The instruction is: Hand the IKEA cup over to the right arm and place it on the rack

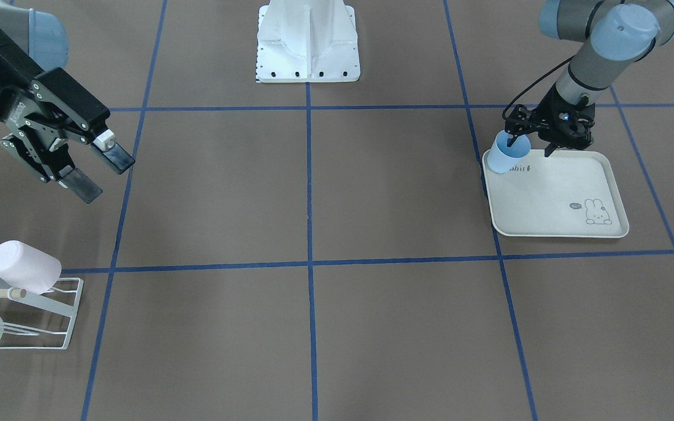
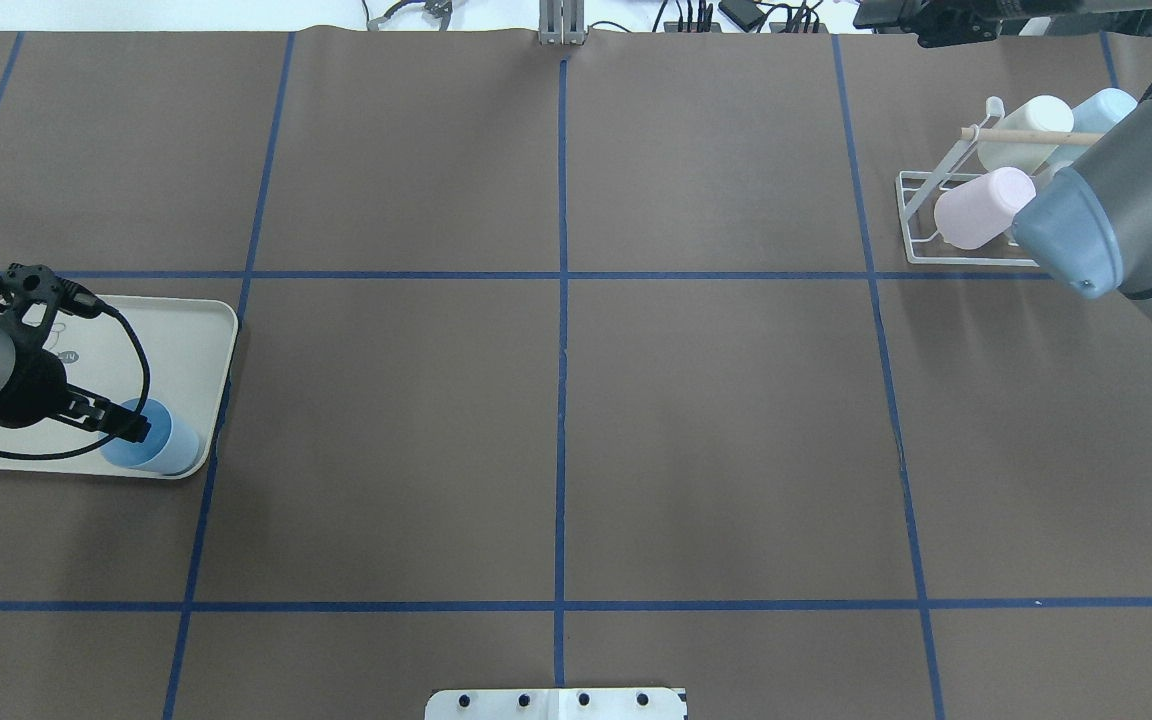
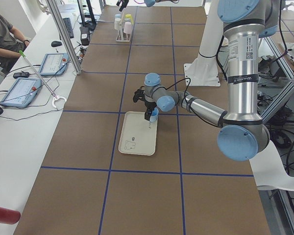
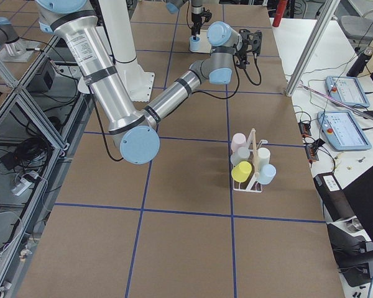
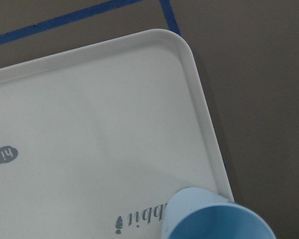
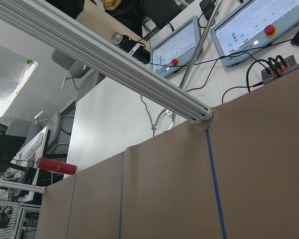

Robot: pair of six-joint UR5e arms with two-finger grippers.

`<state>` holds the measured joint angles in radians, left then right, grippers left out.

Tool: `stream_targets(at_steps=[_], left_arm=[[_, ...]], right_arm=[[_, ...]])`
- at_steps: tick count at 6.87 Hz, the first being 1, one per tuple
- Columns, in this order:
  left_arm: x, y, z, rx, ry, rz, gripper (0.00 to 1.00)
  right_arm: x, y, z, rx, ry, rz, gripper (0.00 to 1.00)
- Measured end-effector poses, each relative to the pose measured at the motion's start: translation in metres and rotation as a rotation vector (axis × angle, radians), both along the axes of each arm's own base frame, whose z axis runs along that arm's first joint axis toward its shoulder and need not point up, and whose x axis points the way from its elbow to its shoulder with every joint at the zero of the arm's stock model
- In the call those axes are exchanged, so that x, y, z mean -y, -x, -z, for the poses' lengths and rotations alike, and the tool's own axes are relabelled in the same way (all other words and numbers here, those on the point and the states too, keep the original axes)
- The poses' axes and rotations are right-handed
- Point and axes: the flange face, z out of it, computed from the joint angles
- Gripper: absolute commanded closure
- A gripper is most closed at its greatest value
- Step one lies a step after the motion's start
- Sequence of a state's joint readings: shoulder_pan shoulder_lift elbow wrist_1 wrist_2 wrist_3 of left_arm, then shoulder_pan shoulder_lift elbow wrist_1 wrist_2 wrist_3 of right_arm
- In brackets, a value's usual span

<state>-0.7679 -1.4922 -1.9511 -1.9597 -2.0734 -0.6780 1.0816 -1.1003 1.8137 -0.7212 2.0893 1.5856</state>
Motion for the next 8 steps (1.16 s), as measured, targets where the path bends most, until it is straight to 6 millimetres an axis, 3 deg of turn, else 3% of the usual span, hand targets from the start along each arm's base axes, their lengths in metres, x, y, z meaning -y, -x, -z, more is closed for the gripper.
stream_targets(at_steps=[2,5,6,8], left_arm=[[-0.001,-0.003,-0.004,0.011,0.011,-0.006,1.0],[-0.003,-0.003,-0.006,0.021,0.022,-0.009,1.0],[-0.005,0.004,0.006,0.029,0.033,-0.004,1.0],[-0.001,0.035,0.045,0.071,0.076,0.054,1.0]], right_arm=[[0.0,0.001,0.002,0.001,-0.001,0.002,0.0],[0.001,0.003,0.007,0.003,-0.006,0.002,0.0],[0.001,0.003,0.009,0.004,-0.008,0.002,0.0],[0.001,0.004,0.013,0.009,-0.014,0.004,0.0]])
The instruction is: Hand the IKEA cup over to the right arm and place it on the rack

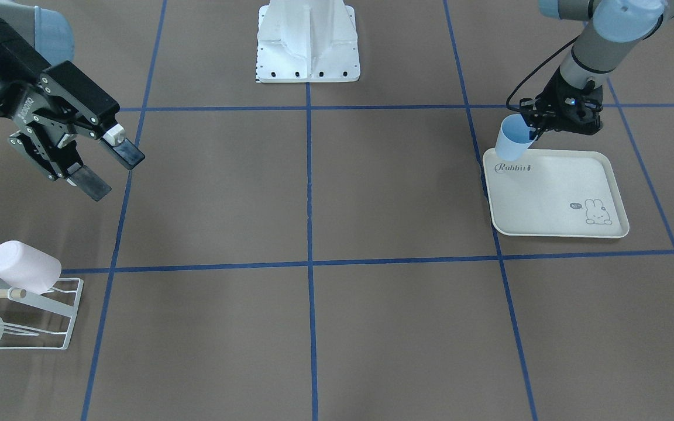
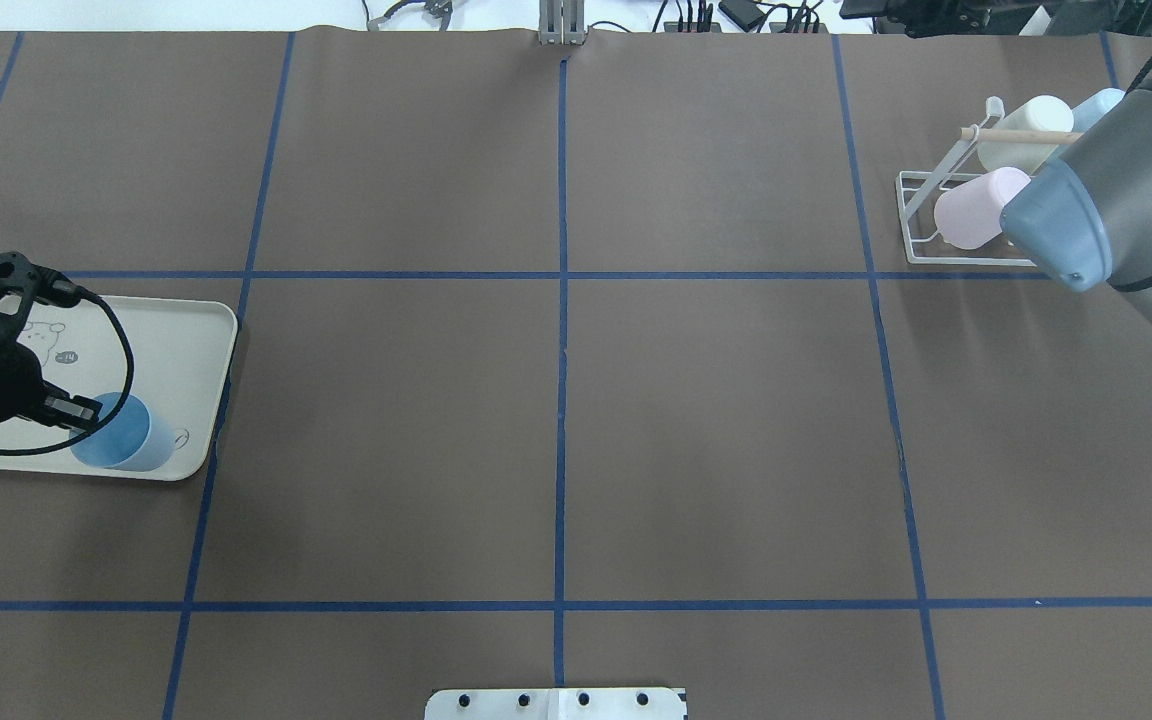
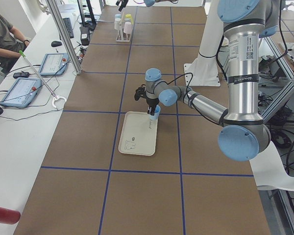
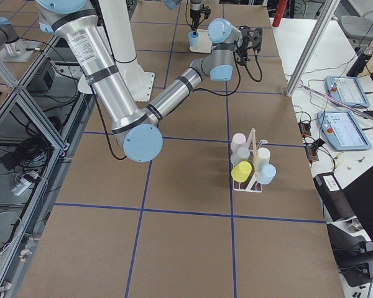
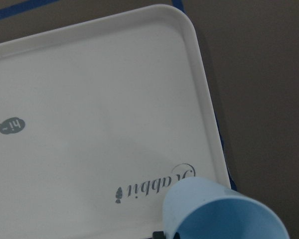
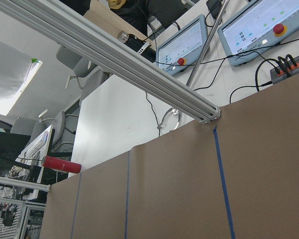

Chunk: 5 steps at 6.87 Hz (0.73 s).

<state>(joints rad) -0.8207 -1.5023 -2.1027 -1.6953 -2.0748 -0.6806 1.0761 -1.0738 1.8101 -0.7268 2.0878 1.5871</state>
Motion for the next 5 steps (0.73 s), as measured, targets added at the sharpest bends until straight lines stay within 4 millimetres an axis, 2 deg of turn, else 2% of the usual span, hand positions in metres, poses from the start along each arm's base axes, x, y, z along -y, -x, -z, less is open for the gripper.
stream_targets(at_steps=[2,3,5], left_arm=[[0.031,0.034,0.034,-0.017,0.005,0.129,1.0],[0.046,0.039,0.058,-0.053,0.016,0.218,1.0],[0.072,0.03,0.115,-0.159,0.083,0.414,1.0]], right_arm=[[-0.003,0.007,0.002,0.003,-0.004,0.011,0.0],[-0.007,0.017,0.003,0.01,-0.002,0.016,0.0],[-0.022,0.053,0.01,0.054,0.023,-0.018,0.0]])
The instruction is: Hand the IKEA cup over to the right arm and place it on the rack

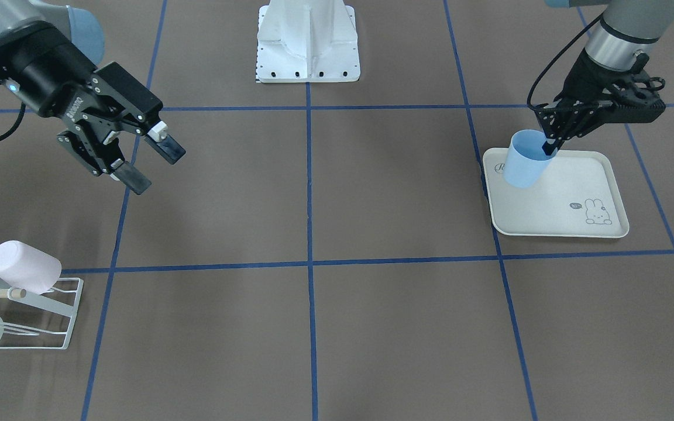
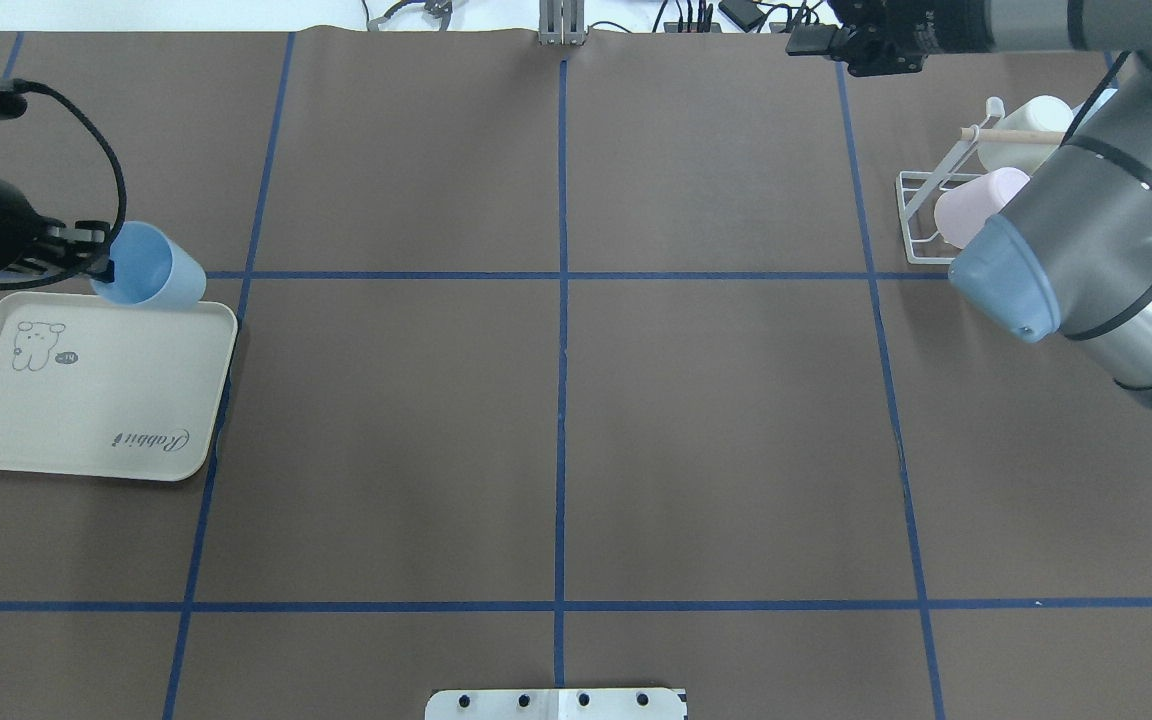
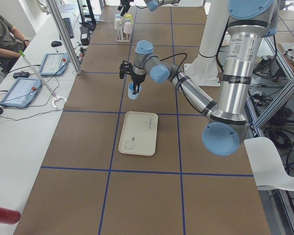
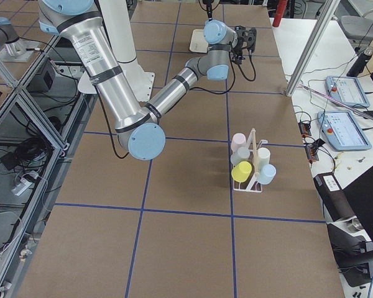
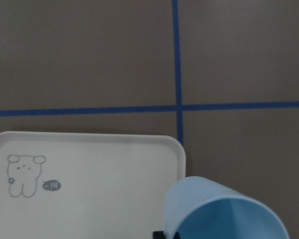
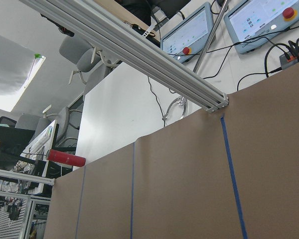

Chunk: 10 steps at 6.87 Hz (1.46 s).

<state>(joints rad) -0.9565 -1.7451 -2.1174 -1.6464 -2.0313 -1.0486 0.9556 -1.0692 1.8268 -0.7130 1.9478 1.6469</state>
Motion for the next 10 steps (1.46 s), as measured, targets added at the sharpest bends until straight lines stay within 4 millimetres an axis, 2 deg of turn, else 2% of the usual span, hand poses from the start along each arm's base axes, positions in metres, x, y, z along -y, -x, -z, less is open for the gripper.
stream_targets(at_steps=[1,2,4,5,7,10], left_arm=[[0.009,-0.006,0.025,-0.073,0.043,0.086,1.0],[0.015,-0.009,0.041,-0.164,0.082,0.165,1.0],[0.027,-0.017,0.048,-0.369,0.161,0.3,1.0],[0.033,-0.02,0.046,-0.491,0.201,0.35,1.0],[0.037,-0.022,0.04,-0.766,0.277,0.402,1.0],[0.03,-0.022,0.035,-1.196,0.324,0.468,1.0]], right_arm=[[-0.012,0.025,0.007,0.041,0.017,-0.03,0.0],[-0.027,0.054,0.014,0.087,0.024,-0.065,0.0],[-0.054,0.095,0.023,0.187,0.026,-0.115,0.0],[-0.062,0.105,0.022,0.241,0.028,-0.123,0.0],[-0.068,0.111,0.022,0.3,0.039,-0.124,0.0],[-0.066,0.117,0.032,0.344,0.063,-0.13,0.0]])
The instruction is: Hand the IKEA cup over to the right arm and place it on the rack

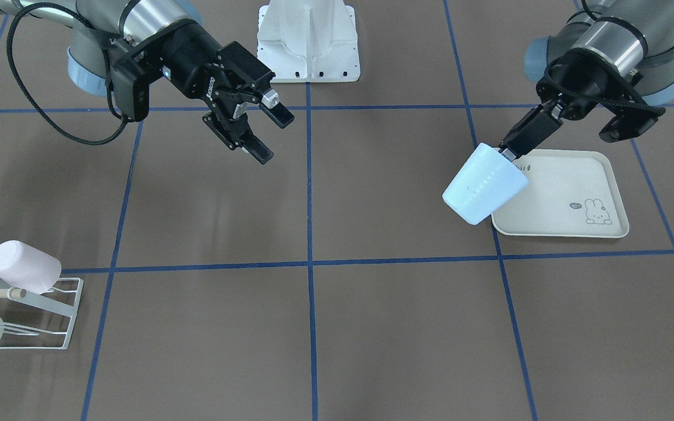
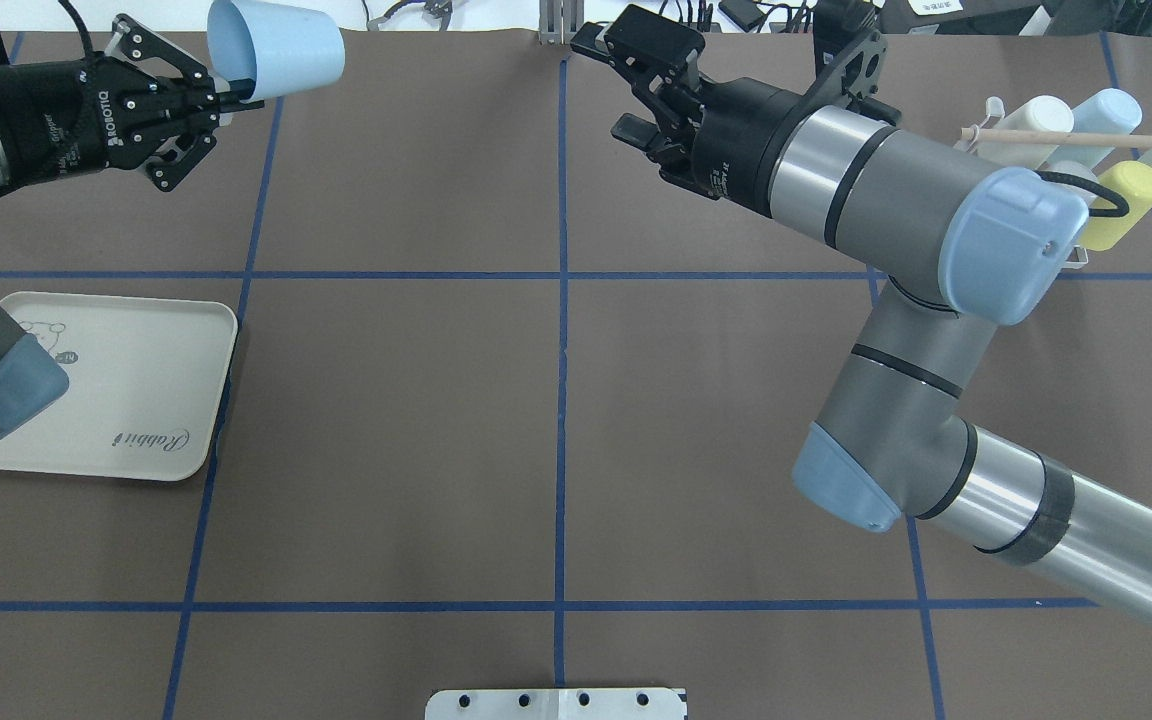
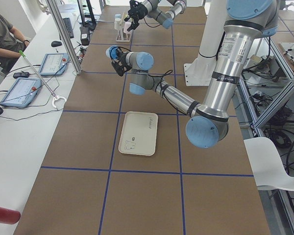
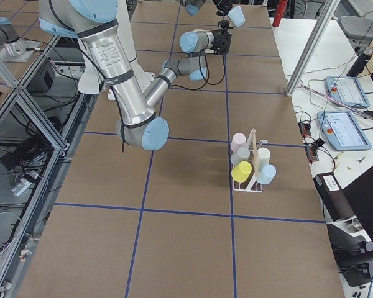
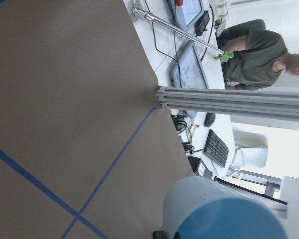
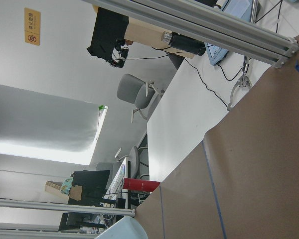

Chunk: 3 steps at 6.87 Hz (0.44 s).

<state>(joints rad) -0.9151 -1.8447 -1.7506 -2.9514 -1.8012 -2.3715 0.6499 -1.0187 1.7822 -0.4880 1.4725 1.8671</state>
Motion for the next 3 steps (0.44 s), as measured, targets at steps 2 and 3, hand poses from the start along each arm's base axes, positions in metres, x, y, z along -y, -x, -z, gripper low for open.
stream_targets(at_steps=[2,3], left_arm=[[-0.017,-0.034,-0.003,-0.261,-0.051,0.028,1.0],[-0.026,-0.058,-0.003,-0.381,-0.058,0.026,1.0]], right_arm=[[-0.002,0.009,0.014,0.04,0.016,0.008,0.0],[-0.004,0.012,0.025,0.067,0.017,0.005,0.0]])
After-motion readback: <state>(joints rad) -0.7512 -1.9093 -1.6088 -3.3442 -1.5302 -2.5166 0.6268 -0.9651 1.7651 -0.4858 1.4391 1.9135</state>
